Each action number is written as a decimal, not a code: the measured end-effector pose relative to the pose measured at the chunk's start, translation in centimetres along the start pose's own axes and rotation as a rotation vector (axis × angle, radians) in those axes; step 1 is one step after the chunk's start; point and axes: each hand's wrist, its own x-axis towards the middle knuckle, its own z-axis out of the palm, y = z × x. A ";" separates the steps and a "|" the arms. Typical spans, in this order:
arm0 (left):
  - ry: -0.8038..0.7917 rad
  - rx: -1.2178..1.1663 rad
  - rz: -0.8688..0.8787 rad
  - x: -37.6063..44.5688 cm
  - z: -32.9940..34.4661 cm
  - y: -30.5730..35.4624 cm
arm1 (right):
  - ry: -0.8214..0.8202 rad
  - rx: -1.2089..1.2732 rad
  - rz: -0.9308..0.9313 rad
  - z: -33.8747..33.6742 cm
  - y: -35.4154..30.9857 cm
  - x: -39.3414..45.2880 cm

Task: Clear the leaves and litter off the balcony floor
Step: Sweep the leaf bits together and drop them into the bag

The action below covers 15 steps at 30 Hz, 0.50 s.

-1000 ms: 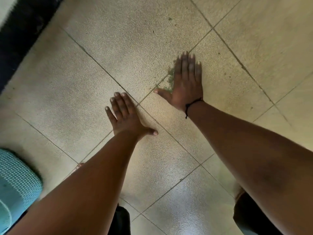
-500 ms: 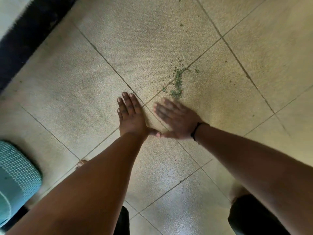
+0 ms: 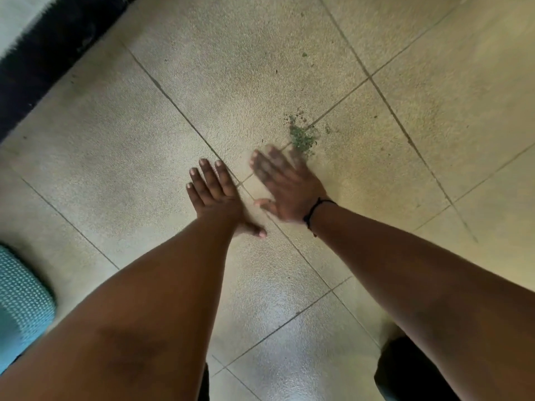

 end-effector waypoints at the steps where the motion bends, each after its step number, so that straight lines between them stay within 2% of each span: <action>1: 0.002 0.002 0.010 0.0 0.1 -0.1 | -0.028 0.010 0.084 0.2 0.8 -0.2; 3: -0.018 -0.004 0.020 -0.1 0.0 -0.1 | -0.085 0.031 0.299 0.4 2.2 -0.8; 8: -0.066 0.005 0.016 -0.3 -0.4 -0.2 | 0.037 0.219 0.761 0.0 -1.0 -5.4; 11: -0.077 -0.007 0.016 -0.4 -0.6 -0.1 | -0.092 0.398 1.065 0.4 -4.8 -7.3; 13: -0.077 -0.008 0.021 -0.3 -0.5 -0.1 | -0.155 0.495 1.201 0.8 -5.4 -6.4; 15: -0.068 -0.005 0.033 -0.2 -0.5 0.0 | -0.127 0.544 1.228 0.7 -3.8 -3.3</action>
